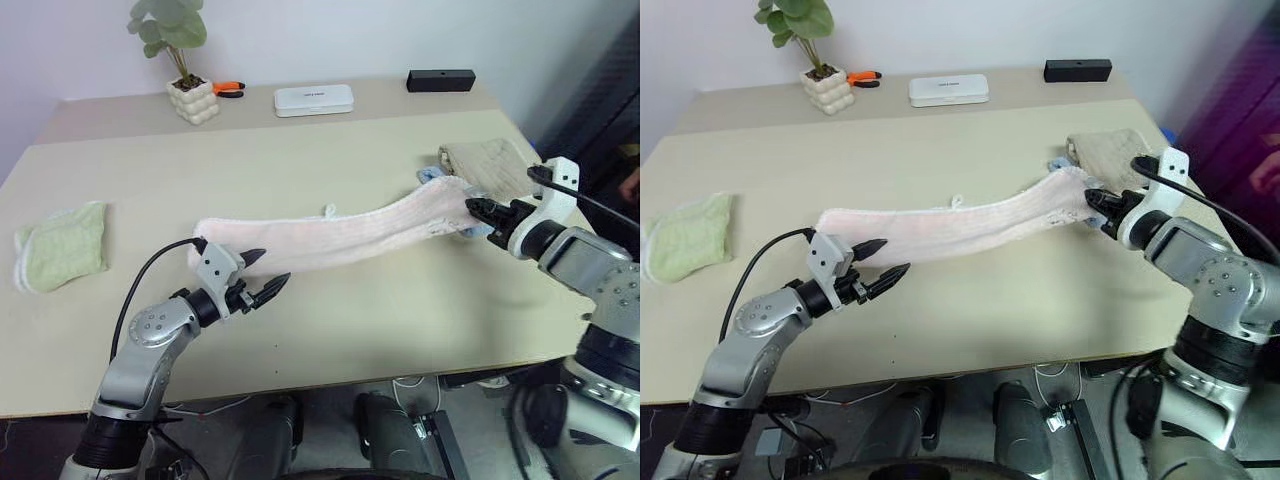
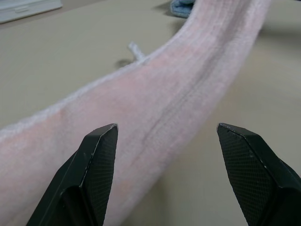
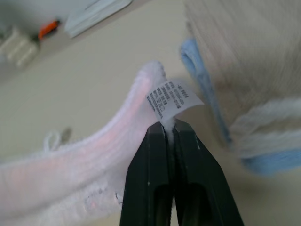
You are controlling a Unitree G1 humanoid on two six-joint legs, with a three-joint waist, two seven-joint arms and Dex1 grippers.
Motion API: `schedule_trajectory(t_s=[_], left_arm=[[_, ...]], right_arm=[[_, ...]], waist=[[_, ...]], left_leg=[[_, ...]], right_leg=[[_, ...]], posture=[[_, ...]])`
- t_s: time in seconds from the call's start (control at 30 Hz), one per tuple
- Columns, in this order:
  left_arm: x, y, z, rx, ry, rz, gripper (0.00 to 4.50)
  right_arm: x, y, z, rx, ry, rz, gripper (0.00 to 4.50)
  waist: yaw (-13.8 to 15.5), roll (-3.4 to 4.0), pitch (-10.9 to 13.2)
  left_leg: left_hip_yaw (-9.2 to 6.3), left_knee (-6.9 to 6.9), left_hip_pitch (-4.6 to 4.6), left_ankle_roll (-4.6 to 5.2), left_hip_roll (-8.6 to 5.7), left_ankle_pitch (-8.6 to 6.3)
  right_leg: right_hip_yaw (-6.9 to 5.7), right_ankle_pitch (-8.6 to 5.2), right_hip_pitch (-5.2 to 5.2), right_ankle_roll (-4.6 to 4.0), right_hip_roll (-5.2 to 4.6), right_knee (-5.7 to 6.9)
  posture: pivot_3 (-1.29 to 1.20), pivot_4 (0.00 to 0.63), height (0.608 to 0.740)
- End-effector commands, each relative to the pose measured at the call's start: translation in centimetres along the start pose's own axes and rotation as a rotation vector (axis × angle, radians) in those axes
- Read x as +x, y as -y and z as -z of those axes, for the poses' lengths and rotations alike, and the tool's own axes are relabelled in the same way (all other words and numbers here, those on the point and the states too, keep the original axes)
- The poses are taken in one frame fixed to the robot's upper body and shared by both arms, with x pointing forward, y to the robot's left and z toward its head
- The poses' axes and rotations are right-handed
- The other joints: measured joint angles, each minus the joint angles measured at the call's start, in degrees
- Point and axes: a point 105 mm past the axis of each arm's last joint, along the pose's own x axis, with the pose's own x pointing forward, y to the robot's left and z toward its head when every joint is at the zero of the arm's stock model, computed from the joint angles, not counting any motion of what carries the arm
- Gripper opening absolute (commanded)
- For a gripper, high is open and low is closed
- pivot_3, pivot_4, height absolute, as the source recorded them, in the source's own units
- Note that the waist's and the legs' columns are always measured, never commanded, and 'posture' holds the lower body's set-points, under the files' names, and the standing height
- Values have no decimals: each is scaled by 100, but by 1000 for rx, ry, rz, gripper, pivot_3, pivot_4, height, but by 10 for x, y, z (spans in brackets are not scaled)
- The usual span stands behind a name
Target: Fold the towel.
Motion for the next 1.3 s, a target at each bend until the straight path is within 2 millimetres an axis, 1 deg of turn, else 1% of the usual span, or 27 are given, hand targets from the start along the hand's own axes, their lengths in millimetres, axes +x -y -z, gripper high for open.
schedule_trajectory(t_s=[0.03, 0.07, 0.13, 0.23, 0.3, 0.37, 0.43, 0.53, 0.63, 0.7, 0.73, 0.77, 0.8, 0.87, 0.93, 0.97, 1.03, 1.13, 1.17, 1.23, 1.3], left_arm=[[0, -3, -11, 55, 35, 3, 3404], [1, -3, -11, 57, 35, 4, 3404], [1, -3, -12, 59, 39, -1, 3404], [0, -3, -13, 60, 41, -8, 3404], [0, -2, -13, 59, 43, -12, 3404], [0, -1, -14, 58, 47, -19, 3404], [0, 0, -15, 58, 50, -25, 3404], [0, 1, -16, 56, 52, -33, 3404], [-2, 0, -16, 52, 51, -45, 3404], [-3, 0, -16, 50, 50, -49, 3404], [-3, -1, -15, 48, 49, -51, 3404], [-4, -2, -15, 47, 48, -54, 3404], [-4, -3, -15, 46, 48, -55, 3404], [-5, -6, -13, 40, 46, -68, 3404], [-7, -9, -12, 32, 48, -83, 3404], [-7, -11, -12, 24, 51, -95, 3404], [-8, -15, -12, 9, 58, -111, 3404], [-8, -17, -12, 1, 65, -119, 3404], [-7, -17, -13, -1, 67, -122, 3404], [-7, -18, -13, -8, 74, -134, 3404], [-8, -20, -14, -15, 79, -147, 3404]], right_arm=[[4, -41, -9, -205, 20, -163, 41], [6, -53, -9, -258, 14, -205, 41], [9, -81, -1, -384, -9, -314, 41], [19, -112, 14, -466, -35, -418, 41], [29, -129, 31, -538, -71, -472, 41], [40, -140, 50, -606, -105, -499, 41], [52, -145, 62, -625, -114, -499, 41], [62, -148, 75, -649, -132, -496, 41], [62, -149, 80, -636, -143, -524, 41], [60, -149, 78, -611, -136, -539, 622], [57, -148, 71, -608, -102, -546, 880], [53, -148, 64, -607, -72, -556, 1422], [50, -147, 60, -609, -52, -562, 1853], [38, -146, 49, -589, 0, -600, 2845], [32, -141, 41, -564, 36, -608, 2845], [33, -134, 37, -547, 45, -584, 2704], [42, -119, 36, -544, 41, -510, 1908], [57, -109, 43, -539, 28, -459, 335], [64, -107, 47, -534, 22, -442, 53], [79, -102, 62, -545, -11, -407, 53], [88, -102, 74, -539, -37, -403, 53]], waist=[[6, -1, 0], [19, -1, 0], [46, -1, 0], [63, -3, 1], [64, -3, 1], [68, -4, 1], [74, -5, 1], [82, -6, 1], [78, -6, 1], [76, -6, 1], [76, -6, 1], [77, -6, 1], [80, -6, 1], [87, -6, 1], [83, -6, 1], [82, -6, 1], [66, -6, 1], [67, -7, 0], [62, -7, 1], [54, -7, 0], [59, -7, 1]], left_leg=[[1, 1, 0, 0, 2, 0], [0, 1, 0, 0, 3, 0], [1, 2, -3, 0, 2, 0], [-1, 3, -7, 0, 0, 0], [-2, 6, -8, -1, 0, 0], [-5, 6, -8, -1, 0, -1], [-5, 5, -9, -2, 0, -1], [-7, 6, -11, -2, -4, 0], [-7, 6, -11, -2, -7, 0], [-8, 5, -10, -3, -7, 0], [-10, 5, -10, -3, -6, 0], [-11, 5, -10, -3, -6, -1], [-11, 5, -10, -3, -6, -1], [-10, 5, -11, -2, -7, -1], [-11, 5, -12, -2, -7, -1], [-11, 5, -11, -2, -7, -1], [-11, 5, -10, -2, -6, -1], [-10, 4, -9, -2, -5, -1], [-9, 4, -9, -2, -5, -1], [-8, 3, -9, -3, -5, -1], [-8, 3, -8, -3, -5, 0]], right_leg=[[0, 0, 0, 0, 1, 0], [-1, 0, 0, 0, 2, -1], [-1, 0, 0, 0, 2, -4], [-3, 0, 0, 1, 1, -9], [-3, 1, -1, 0, 0, -10], [-5, 1, -1, 0, -1, -12], [-6, 1, 0, 0, -1, -15], [-6, 1, -2, -1, 0, -15], [-6, 1, -2, 0, 0, -15], [-6, 1, -3, 0, 1, -15], [-6, 1, -3, 0, 2, -15], [-7, 1, -3, 0, 2, -14], [-7, 1, -3, 0, 2, -14], [-7, 1, -2, 0, 1, -16], [-8, 1, -2, 0, 1, -17], [-8, 1, -2, 0, 1, -17], [-8, 1, -2, 0, 2, -16], [-8, 1, -1, 0, 3, -16], [-8, 1, -1, 0, 3, -16], [-7, 2, -2, 0, 3, -14], [-7, 2, -2, 0, 5, -13]], posture=[[0, 150, 733], [0, 150, 733], [0, 150, 733], [0, 150, 733], [0, 150, 733], [0, 150, 733], [0, 150, 733], [0, 150, 733], [0, 150, 733], [0, 150, 733], [0, 150, 733], [0, 150, 733], [0, 150, 733], [0, 150, 733], [0, 150, 733], [0, 150, 733], [0, 150, 733], [0, 150, 733], [0, 150, 733], [0, 150, 733], [0, 150, 733]])
